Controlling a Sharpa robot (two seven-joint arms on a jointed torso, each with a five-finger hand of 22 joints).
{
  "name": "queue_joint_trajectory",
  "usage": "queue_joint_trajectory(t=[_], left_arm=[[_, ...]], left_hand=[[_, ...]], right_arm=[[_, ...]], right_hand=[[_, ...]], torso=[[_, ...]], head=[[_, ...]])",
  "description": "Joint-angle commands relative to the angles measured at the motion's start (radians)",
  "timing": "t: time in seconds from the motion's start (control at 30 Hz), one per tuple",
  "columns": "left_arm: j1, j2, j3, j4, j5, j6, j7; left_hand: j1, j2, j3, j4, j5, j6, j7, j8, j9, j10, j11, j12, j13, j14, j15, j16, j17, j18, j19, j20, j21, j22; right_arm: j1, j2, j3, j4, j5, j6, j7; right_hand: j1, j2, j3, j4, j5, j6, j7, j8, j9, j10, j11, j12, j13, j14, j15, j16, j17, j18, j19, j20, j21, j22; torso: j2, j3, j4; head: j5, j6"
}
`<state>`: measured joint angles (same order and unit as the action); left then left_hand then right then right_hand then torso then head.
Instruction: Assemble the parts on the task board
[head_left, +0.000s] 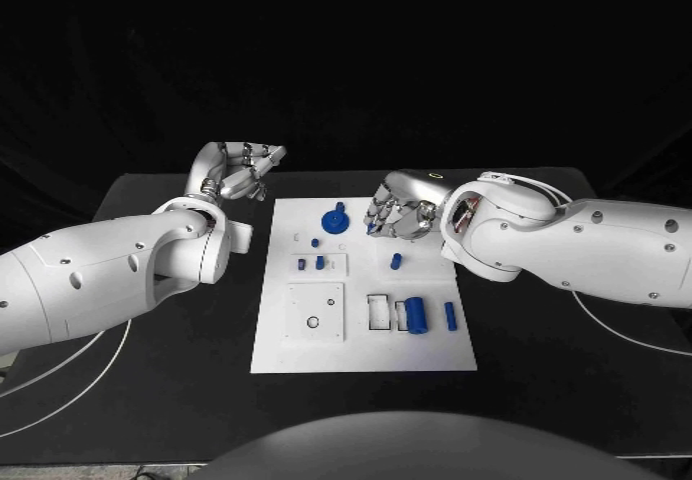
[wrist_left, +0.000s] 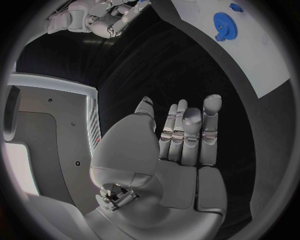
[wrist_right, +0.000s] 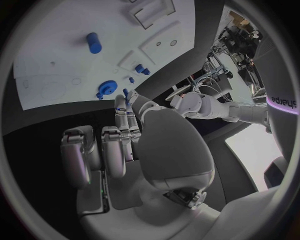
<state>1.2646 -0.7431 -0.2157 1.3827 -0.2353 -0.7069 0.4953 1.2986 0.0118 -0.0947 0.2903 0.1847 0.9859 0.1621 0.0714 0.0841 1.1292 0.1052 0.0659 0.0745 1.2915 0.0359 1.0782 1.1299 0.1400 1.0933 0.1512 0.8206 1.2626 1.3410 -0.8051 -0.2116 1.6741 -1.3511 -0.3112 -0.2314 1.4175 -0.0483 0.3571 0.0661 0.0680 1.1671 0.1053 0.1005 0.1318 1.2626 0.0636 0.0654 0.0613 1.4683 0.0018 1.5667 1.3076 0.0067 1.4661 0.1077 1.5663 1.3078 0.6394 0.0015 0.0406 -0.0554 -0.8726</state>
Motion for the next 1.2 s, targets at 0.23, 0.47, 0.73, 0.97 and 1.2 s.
queue_joint_trajectory(t=[0.23, 0.47, 0.73, 0.97, 1.2], left_arm=[[0.001, 0.003, 0.001, -0.002, 0.002, 0.014, 0.011], [0.001, 0.003, 0.001, -0.001, -0.001, 0.015, 0.012], [0.001, 0.001, 0.001, 0.000, -0.004, 0.016, 0.012], [0.001, 0.001, 0.001, 0.001, -0.005, 0.017, 0.013], [0.001, 0.001, 0.001, 0.002, -0.005, 0.017, 0.014]], left_hand=[[-0.002, 0.011, -0.006, 0.001, 0.006, -0.005, -0.003, 0.004, 0.000, -0.001, -0.002, 0.006, 0.002, 0.004, 0.002, -0.004, -0.001, 0.003, 0.006, -0.003, -0.007, -0.002], [-0.002, 0.011, -0.006, 0.001, 0.006, -0.005, -0.003, 0.004, 0.000, -0.002, -0.002, 0.006, 0.002, 0.004, 0.002, -0.005, -0.001, 0.003, 0.006, -0.003, -0.007, -0.002], [0.000, 0.011, -0.006, 0.000, 0.006, -0.005, -0.003, 0.004, 0.000, -0.002, -0.002, 0.006, 0.002, 0.004, 0.002, -0.005, -0.001, 0.003, 0.007, -0.003, -0.007, -0.002], [0.002, 0.012, -0.007, 0.000, 0.007, -0.006, -0.003, 0.003, 0.000, -0.002, -0.002, 0.005, 0.002, 0.004, 0.002, -0.005, -0.001, 0.003, 0.008, -0.003, -0.007, -0.001], [0.002, 0.012, -0.007, 0.000, 0.008, -0.006, -0.003, 0.003, 0.000, -0.002, -0.002, 0.005, 0.002, 0.004, 0.002, -0.005, -0.002, 0.003, 0.008, -0.003, -0.007, -0.001]], right_arm=[[-0.029, 0.042, 0.000, 0.014, 0.019, 0.046, 0.031], [-0.056, 0.077, 0.000, 0.013, -0.014, 0.070, 0.035], [-0.096, 0.114, -0.001, 0.007, -0.022, 0.097, 0.038], [-0.125, 0.137, -0.001, -0.018, -0.052, 0.095, 0.046], [-0.144, 0.159, -0.001, -0.045, -0.068, 0.099, 0.054]], right_hand=[[0.002, 0.011, 0.001, -0.009, 0.005, 0.004, 0.007, -0.002, 0.003, 0.001, 0.005, -0.003, -0.001, 0.102, 0.010, 0.004, 0.263, -0.007, 0.105, 0.007, 0.004, 0.263], [0.003, 0.011, 0.001, -0.009, 0.006, 0.002, 0.009, -0.004, 0.002, -0.001, 0.007, -0.004, -0.001, 0.102, 0.012, 0.004, 0.263, -0.007, 0.105, 0.009, 0.004, 0.263], [0.003, 0.012, 0.002, -0.009, 0.008, -0.002, 0.012, -0.007, 0.001, -0.005, 0.010, -0.005, -0.002, 0.102, 0.015, 0.004, 0.263, -0.007, 0.105, 0.012, 0.004, 0.263], [0.005, 0.013, 0.003, -0.011, 0.009, -0.003, 0.013, -0.009, 0.001, -0.007, 0.010, -0.005, -0.002, 0.102, 0.016, 0.004, 0.263, -0.007, 0.105, 0.013, 0.004, 0.263], [0.006, 0.013, 0.003, -0.011, 0.009, -0.004, 0.013, -0.010, 0.001, -0.008, 0.011, -0.005, -0.002, 0.102, 0.016, 0.004, 0.263, -0.007, 0.105, 0.014, 0.004, 0.263]], torso=[[-0.002, -0.0004, -0.0017], [0.000, 0.0002, -0.0021], [0.000, 0.0004, -0.0037], [0.001, 0.0003, -0.0018], [0.001, 0.0007, -0.0023]], head=[[0.026, 0.000], [0.032, 0.000], [0.033, 0.000], [0.032, 0.000], [0.033, 0.000]])
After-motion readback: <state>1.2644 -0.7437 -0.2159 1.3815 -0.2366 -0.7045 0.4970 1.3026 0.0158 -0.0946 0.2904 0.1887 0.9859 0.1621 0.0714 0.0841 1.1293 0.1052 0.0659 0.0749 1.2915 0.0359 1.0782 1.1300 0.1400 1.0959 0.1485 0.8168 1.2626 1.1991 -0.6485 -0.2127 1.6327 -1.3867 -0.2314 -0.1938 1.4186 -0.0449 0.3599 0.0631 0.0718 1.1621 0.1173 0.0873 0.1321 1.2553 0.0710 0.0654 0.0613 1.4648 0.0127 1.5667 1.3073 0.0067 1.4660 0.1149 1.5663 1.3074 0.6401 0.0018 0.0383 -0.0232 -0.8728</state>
